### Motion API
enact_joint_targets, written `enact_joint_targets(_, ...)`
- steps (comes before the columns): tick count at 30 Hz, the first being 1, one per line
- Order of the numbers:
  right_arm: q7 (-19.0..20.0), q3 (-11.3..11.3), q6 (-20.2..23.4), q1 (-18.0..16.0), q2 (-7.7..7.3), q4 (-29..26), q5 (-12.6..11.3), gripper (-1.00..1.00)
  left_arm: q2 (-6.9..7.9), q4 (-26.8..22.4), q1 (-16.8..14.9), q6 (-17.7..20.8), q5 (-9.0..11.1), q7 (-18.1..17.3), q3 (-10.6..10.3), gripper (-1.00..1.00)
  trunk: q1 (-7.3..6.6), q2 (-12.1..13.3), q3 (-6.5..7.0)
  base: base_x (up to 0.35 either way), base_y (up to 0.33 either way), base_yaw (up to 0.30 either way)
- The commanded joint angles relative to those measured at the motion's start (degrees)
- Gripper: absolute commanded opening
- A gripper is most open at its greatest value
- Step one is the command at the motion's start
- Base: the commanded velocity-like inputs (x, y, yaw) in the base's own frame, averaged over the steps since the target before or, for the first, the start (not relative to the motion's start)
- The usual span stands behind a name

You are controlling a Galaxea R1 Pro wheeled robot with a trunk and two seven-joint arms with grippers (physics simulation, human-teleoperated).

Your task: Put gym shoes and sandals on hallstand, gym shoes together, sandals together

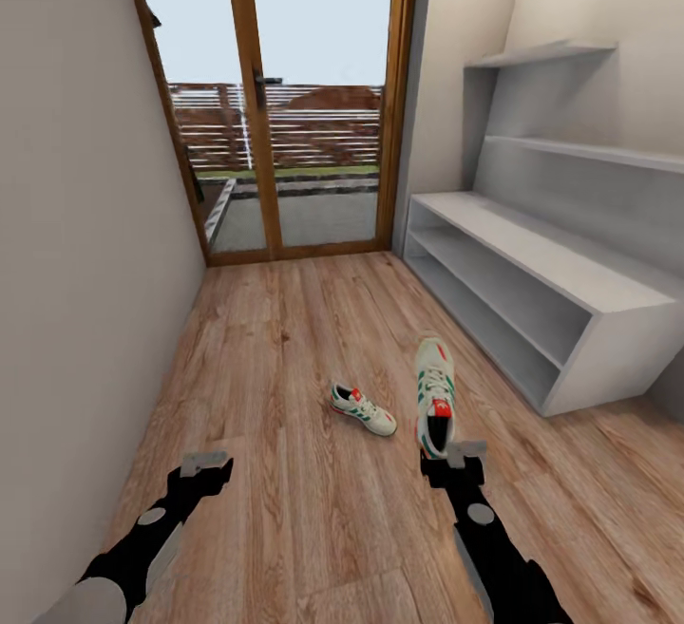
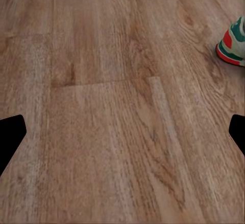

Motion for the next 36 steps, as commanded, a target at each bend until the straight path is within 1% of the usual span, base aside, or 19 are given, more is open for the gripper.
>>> enact_joint_targets(1,-0.1,-0.1,0.9,-0.6,0.43,-0.4,0.5,-1.0,-0.02,-0.1,-0.3,0.7,0.5,-0.6,0.2,1.0,-0.01,0.0,-0.06,0.001,0.0,0.0)
enact_joint_targets(3,0.0,0.0,2.5,-2.3,1.96,-1.2,0.5,-1.0,0.0,-0.3,-1.0,2.6,0.7,-0.8,0.2,1.0,-0.01,0.0,-0.06,0.0,0.0,0.0)
enact_joint_targets(4,0.0,0.0,2.7,-2.5,2.32,-1.3,0.5,-1.0,0.02,-0.3,-1.0,2.9,0.8,-0.8,0.2,1.0,-0.01,0.0,-0.06,0.0,0.0,0.0)
enact_joint_targets(5,0.1,0.1,3.0,-2.9,2.97,-1.4,0.5,-1.0,0.05,-0.4,-1.1,3.2,0.9,-0.9,0.2,1.0,-0.01,0.0,-0.06,0.0,0.0,0.0)
enact_joint_targets(9,0.5,0.4,3.4,-3.4,4.38,-1.7,0.5,-1.0,0.22,-0.6,-0.9,3.6,1.1,-1.1,0.3,1.0,-0.01,0.0,-0.06,0.0,0.0,0.0)
enact_joint_targets(12,1.3,2.2,3.3,-3.6,5.12,-1.8,0.4,-1.0,0.39,-1.3,-0.8,4.0,1.1,-1.1,0.3,1.0,-0.01,0.0,-0.06,0.0,0.0,0.0)
enact_joint_targets(17,1.6,3.6,3.2,-3.6,5.49,-1.8,0.4,-1.0,0.22,-2.2,-0.7,4.5,1.1,-1.1,0.2,1.0,-0.01,0.0,-0.06,0.079,0.029,0.0)
enact_joint_targets(20,1.8,5.3,3.2,-3.6,5.55,-2.4,0.3,-1.0,0.12,-2.4,-0.8,4.6,1.0,-1.1,0.2,1.0,-0.01,0.0,-0.06,0.236,0.137,0.0)
enact_joint_targets(23,1.8,6.5,3.2,-3.6,5.56,-2.5,0.3,-1.0,0.1,-2.4,-0.8,4.6,1.0,-1.1,0.1,1.0,-0.01,0.0,-0.06,0.279,0.146,0.0)
enact_joint_targets(30,1.8,7.0,3.2,-3.6,5.52,-2.7,0.4,-1.0,0.09,-2.4,-0.7,4.3,1.0,-1.1,0.1,1.0,-0.01,0.0,-0.07,0.322,0.048,0.02)
enact_joint_targets(36,1.8,7.0,3.3,-3.6,5.48,-2.7,0.4,-1.0,-0.02,-2.4,-0.7,4.0,1.1,-1.1,0.1,1.0,-0.01,0.0,-0.34,0.336,0.004,0.152)
